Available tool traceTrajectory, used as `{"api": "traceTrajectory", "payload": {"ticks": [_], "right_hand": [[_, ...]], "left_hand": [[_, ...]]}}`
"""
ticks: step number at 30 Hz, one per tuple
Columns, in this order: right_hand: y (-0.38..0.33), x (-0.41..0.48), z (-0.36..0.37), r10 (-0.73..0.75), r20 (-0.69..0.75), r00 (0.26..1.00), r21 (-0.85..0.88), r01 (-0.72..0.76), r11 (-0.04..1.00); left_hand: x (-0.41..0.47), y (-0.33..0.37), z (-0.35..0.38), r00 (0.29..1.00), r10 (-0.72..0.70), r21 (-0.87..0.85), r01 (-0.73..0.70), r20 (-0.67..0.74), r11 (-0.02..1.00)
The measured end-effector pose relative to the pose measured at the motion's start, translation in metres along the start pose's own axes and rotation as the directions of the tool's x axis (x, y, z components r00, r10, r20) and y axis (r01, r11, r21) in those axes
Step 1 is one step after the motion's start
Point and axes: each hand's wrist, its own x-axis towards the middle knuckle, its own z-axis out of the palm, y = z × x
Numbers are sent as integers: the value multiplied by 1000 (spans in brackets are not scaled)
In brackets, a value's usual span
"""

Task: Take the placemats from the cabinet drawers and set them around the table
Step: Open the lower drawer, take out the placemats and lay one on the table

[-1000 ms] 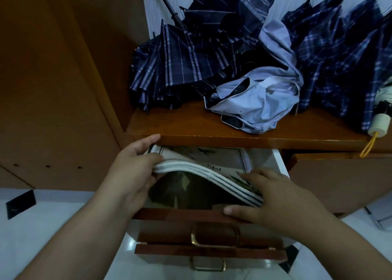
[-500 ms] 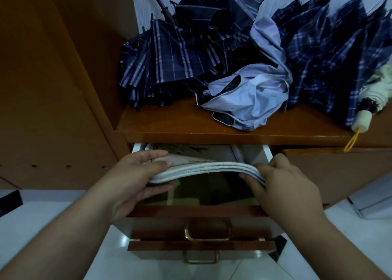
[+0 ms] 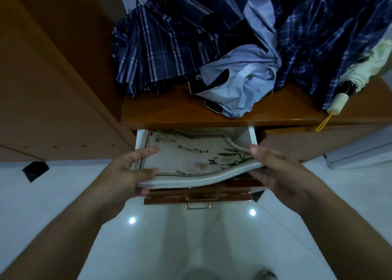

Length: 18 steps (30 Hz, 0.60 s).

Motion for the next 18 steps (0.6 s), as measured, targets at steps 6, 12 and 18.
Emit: {"api": "traceTrajectory", "payload": {"ticks": [6,12,18], "right_hand": [[-7,17,8,258,-94,961,-259,-274,926],[4,36,18,361,-72,930,-314,-364,877],[9,19,25,209,-152,966,-367,-252,896]], "left_hand": [[-10,-19,-8,998,-59,126,61,-20,990],[17,-21,-8,989,-116,258,136,-91,957],[9,-17,0,989,-107,94,117,-105,989]]}}
